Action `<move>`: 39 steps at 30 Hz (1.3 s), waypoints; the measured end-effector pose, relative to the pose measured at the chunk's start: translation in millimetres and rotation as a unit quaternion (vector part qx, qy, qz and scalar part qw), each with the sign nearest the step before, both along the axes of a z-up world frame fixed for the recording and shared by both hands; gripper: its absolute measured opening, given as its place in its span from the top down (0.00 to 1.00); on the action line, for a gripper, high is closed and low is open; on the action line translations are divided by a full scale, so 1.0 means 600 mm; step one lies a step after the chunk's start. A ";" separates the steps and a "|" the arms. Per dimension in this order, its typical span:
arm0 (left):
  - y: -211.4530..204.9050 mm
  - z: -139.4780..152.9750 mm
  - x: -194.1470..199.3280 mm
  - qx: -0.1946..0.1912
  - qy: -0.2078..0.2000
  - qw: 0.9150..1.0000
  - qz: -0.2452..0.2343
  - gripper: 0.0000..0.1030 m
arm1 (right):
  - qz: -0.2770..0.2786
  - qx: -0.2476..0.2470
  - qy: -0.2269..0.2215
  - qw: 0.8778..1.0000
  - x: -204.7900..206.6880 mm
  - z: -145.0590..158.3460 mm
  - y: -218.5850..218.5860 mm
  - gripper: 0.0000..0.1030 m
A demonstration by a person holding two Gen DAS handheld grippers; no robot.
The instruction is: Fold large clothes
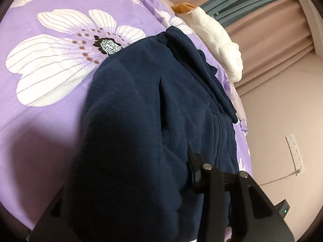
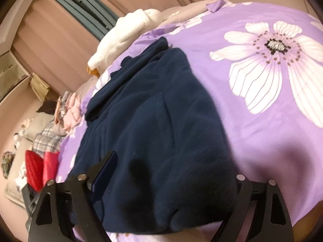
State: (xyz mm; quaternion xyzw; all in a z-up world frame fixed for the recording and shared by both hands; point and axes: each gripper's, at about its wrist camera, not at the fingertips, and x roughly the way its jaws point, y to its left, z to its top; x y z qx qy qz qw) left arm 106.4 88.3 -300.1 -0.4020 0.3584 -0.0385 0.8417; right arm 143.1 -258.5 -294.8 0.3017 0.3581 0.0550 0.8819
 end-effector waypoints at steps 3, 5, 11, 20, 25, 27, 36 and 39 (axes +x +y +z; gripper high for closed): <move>-0.011 0.001 0.003 0.033 0.002 0.999 0.005 0.65 | -0.007 -0.025 0.002 1.000 0.009 -0.006 0.000 0.41; -0.025 0.004 0.005 0.073 -0.002 0.997 0.008 0.69 | -0.013 -0.045 -0.001 0.999 0.013 -0.011 0.002 0.55; -0.040 0.005 0.015 0.120 0.004 0.992 0.024 0.73 | -0.004 -0.061 -0.015 0.998 0.014 -0.011 0.006 0.70; -0.061 0.055 0.030 0.183 -0.007 0.983 0.015 0.76 | 0.000 -0.015 -0.019 1.000 0.016 0.021 -0.016 0.79; -0.079 0.153 0.057 0.241 -0.079 0.967 0.019 0.76 | 0.010 -0.013 -0.071 0.997 0.030 0.092 -0.016 0.80; -0.077 0.185 0.080 0.235 -0.098 0.967 0.021 0.76 | 0.005 -0.015 -0.092 0.996 0.047 0.122 -0.022 0.80; -0.082 0.286 0.283 0.250 -0.147 0.956 0.037 0.76 | -0.009 -0.052 -0.148 0.988 0.218 0.235 -0.019 0.80; -0.072 0.281 0.368 0.233 -0.134 0.962 0.047 0.76 | -0.011 -0.071 -0.149 0.986 0.300 0.246 -0.008 0.80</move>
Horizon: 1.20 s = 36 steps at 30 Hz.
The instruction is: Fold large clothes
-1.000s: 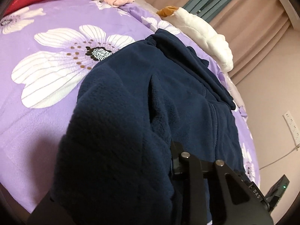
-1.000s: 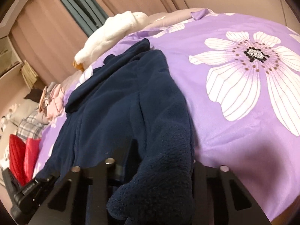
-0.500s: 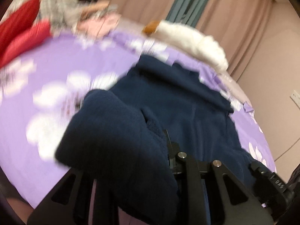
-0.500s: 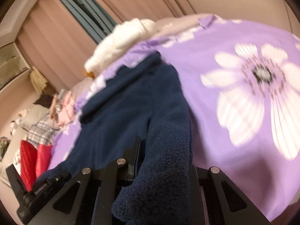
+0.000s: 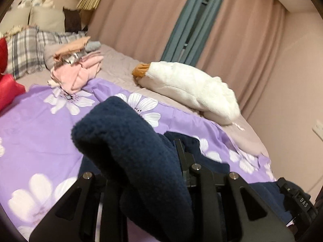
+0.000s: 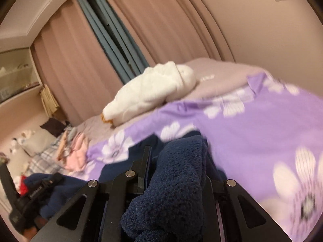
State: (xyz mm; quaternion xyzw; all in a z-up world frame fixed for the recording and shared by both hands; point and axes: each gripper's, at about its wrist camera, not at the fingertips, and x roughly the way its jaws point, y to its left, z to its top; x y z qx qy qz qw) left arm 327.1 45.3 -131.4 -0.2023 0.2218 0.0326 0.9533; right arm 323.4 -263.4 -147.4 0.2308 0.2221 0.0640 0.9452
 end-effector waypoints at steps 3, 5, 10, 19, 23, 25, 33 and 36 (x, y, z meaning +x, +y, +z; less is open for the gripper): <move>-0.003 -0.031 0.086 0.011 0.010 1.000 0.016 0.75 | -0.003 0.011 0.026 1.000 0.086 -0.022 -0.001 0.80; -0.002 -0.067 0.126 0.023 0.030 0.999 0.025 0.71 | -0.013 0.002 0.056 0.998 0.143 -0.056 0.000 0.80; 0.027 -0.206 0.187 0.024 0.086 0.995 0.043 0.36 | -0.011 -0.021 0.150 0.988 0.216 -0.180 -0.006 0.66; 0.037 -0.206 0.146 -0.010 0.018 1.000 0.012 0.22 | 0.043 0.061 0.070 0.995 0.170 -0.198 -0.038 0.39; 0.038 -0.193 0.146 -0.038 0.043 0.998 0.029 0.33 | 0.025 0.033 0.093 0.995 0.169 -0.164 -0.028 0.33; 0.058 -0.184 0.139 -0.097 0.052 0.993 0.034 0.41 | 0.023 0.034 0.092 0.995 0.162 -0.145 -0.031 0.32; 0.071 -0.163 0.131 -0.184 0.088 0.979 -0.025 0.50 | 0.082 0.021 0.180 0.980 0.140 -0.090 -0.045 0.32; 0.067 -0.165 0.132 -0.224 0.093 0.969 -0.053 0.41 | 0.153 0.027 0.207 0.966 0.139 -0.099 -0.038 0.32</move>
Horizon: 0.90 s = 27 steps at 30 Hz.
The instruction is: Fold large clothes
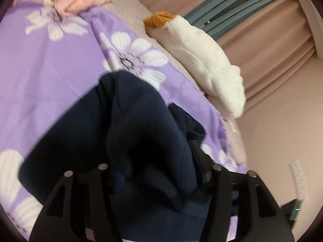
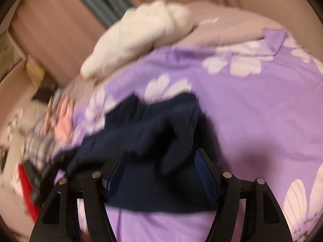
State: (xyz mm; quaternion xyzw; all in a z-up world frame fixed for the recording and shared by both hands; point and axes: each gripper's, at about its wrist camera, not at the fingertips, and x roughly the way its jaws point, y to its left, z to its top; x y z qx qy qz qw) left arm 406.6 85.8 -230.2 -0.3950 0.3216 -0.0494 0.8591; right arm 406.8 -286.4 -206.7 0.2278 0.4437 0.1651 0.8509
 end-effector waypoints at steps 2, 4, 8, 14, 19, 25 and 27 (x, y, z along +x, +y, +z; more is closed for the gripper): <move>-0.005 -0.002 0.006 -0.005 0.007 1.000 -0.010 0.42 | 0.020 0.035 -0.006 0.999 0.014 -0.015 0.005 0.32; -0.008 0.004 0.015 0.004 0.007 1.000 0.005 0.42 | 0.000 0.053 -0.004 0.999 0.037 -0.032 0.010 0.32; -0.009 0.050 0.062 0.071 -0.010 0.995 0.074 0.42 | -0.064 0.069 -0.065 0.993 0.074 -0.021 0.009 0.32; -0.003 0.151 0.024 0.149 -0.060 0.982 0.097 0.18 | -0.176 -0.012 -0.141 0.974 0.040 0.064 -0.012 0.29; 0.038 0.154 -0.038 0.120 -0.030 0.986 0.112 0.06 | -0.182 -0.001 -0.124 0.975 -0.008 0.077 -0.022 0.18; 0.070 0.082 -0.104 0.120 0.058 0.984 0.119 0.06 | -0.214 -0.012 -0.056 0.975 -0.060 0.029 -0.048 0.18; 0.078 0.043 -0.117 0.100 0.091 0.985 0.105 0.06 | -0.217 0.012 -0.017 0.976 -0.070 -0.009 -0.057 0.18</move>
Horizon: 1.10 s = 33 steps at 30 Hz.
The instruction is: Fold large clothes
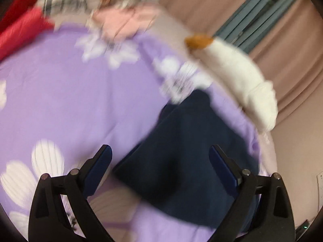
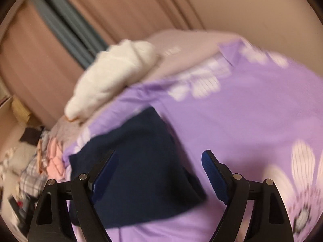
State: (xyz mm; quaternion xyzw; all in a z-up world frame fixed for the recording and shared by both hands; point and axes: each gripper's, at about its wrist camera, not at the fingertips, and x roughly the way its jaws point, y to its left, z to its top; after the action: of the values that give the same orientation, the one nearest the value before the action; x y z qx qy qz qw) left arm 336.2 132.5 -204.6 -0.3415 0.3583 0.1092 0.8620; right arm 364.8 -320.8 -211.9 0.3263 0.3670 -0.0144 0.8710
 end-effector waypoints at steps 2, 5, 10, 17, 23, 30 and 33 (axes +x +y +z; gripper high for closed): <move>0.009 -0.048 -0.015 -0.059 0.025 0.998 -0.020 0.07 | 0.007 0.041 0.038 0.998 -0.007 -0.045 -0.005 0.18; 0.009 -0.108 -0.032 -0.154 0.028 0.987 -0.033 0.07 | 0.013 0.086 0.069 0.994 -0.017 -0.099 0.001 0.18; -0.024 -0.128 -0.025 -0.170 -0.007 0.983 -0.065 0.07 | 0.030 0.151 0.077 0.985 -0.009 -0.149 0.025 0.17; -0.021 -0.149 0.071 -0.235 -0.029 0.970 -0.052 0.07 | 0.027 0.189 0.045 0.981 0.054 -0.154 0.053 0.16; -0.032 -0.148 0.123 -0.172 -0.019 0.984 -0.039 0.22 | 0.034 0.117 0.006 0.993 0.107 -0.155 0.082 0.36; -0.066 -0.131 0.095 -0.050 -0.035 0.998 -0.034 0.45 | 0.060 0.110 -0.025 0.992 0.084 -0.158 0.065 0.55; -0.069 -0.092 0.061 -0.033 -0.021 0.998 -0.041 0.51 | 0.064 0.134 -0.030 0.988 0.060 -0.135 0.062 0.59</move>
State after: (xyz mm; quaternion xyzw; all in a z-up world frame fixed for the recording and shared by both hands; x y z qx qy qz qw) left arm 372.9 90.9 -260.0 -0.3567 0.3570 0.0543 0.8616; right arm 400.9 -283.8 -293.1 0.4159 0.3598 0.1005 0.8292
